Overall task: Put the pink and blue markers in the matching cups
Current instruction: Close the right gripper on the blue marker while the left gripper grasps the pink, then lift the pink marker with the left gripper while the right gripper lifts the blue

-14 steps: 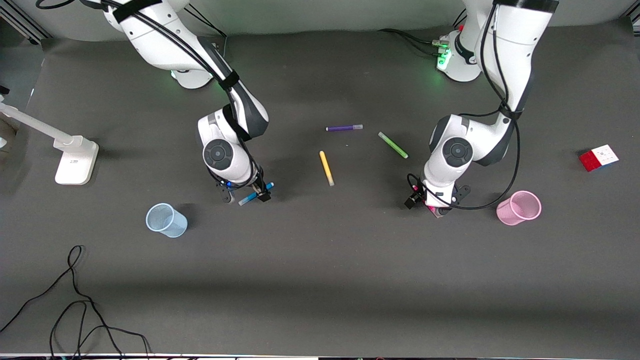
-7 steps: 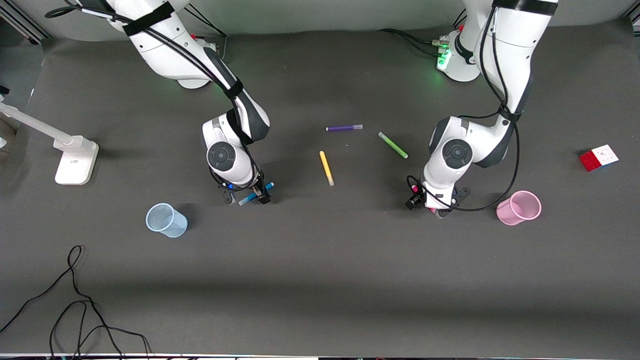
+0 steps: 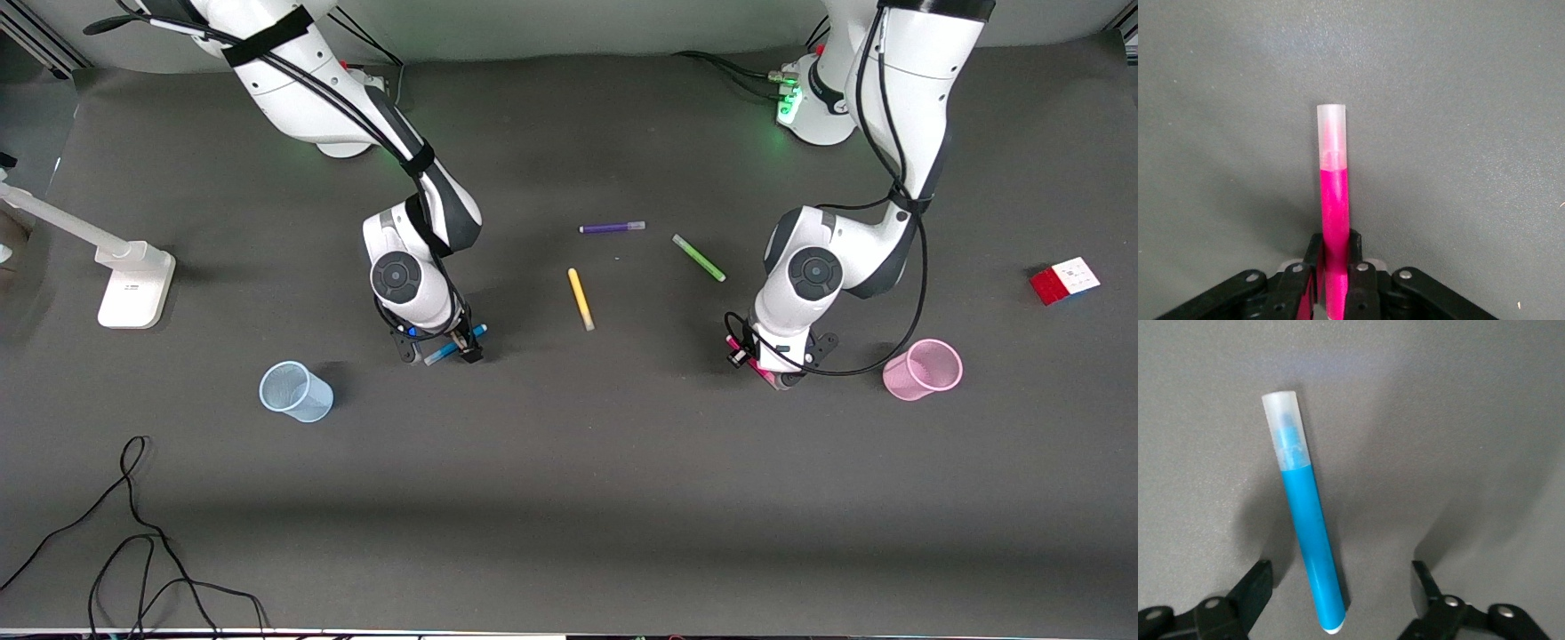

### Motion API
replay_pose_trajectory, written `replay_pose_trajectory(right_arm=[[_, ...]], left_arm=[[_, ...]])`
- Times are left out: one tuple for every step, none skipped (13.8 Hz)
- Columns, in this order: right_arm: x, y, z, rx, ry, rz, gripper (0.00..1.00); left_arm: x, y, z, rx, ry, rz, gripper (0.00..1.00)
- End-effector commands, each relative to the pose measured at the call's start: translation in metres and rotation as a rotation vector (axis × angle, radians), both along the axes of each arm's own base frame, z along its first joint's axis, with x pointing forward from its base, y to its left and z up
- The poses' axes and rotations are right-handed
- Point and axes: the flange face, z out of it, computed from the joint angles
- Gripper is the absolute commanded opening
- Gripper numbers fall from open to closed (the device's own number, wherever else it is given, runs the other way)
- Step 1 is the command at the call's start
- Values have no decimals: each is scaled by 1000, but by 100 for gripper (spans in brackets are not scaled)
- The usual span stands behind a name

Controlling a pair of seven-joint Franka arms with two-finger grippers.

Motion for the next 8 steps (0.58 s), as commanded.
replay_pose_trajectory(right_arm=[[-8,15,6,6,-12,-15,72],[-8,15,7,6,-11,-16,64],[-7,16,13,11,-18,-15,50],[-7,16,13,10,-16,-15,40],[-7,16,14,10,-16,-16,31],[-6,17,18,13,-20,-16,14],[-6,17,18,13,-20,-14,0],[-7,18,16,12,-17,-13,0]], left_arm=[[10,-2,29,19,12,12,0],[19,-3,46,26,27,7,0],[29,0,67,35,40,9,0],[42,8,95,40,52,-1,0],[53,17,123,41,64,-17,0],[62,31,155,34,83,-36,0],[66,42,182,29,97,-65,0],[69,56,209,9,107,-104,0]])
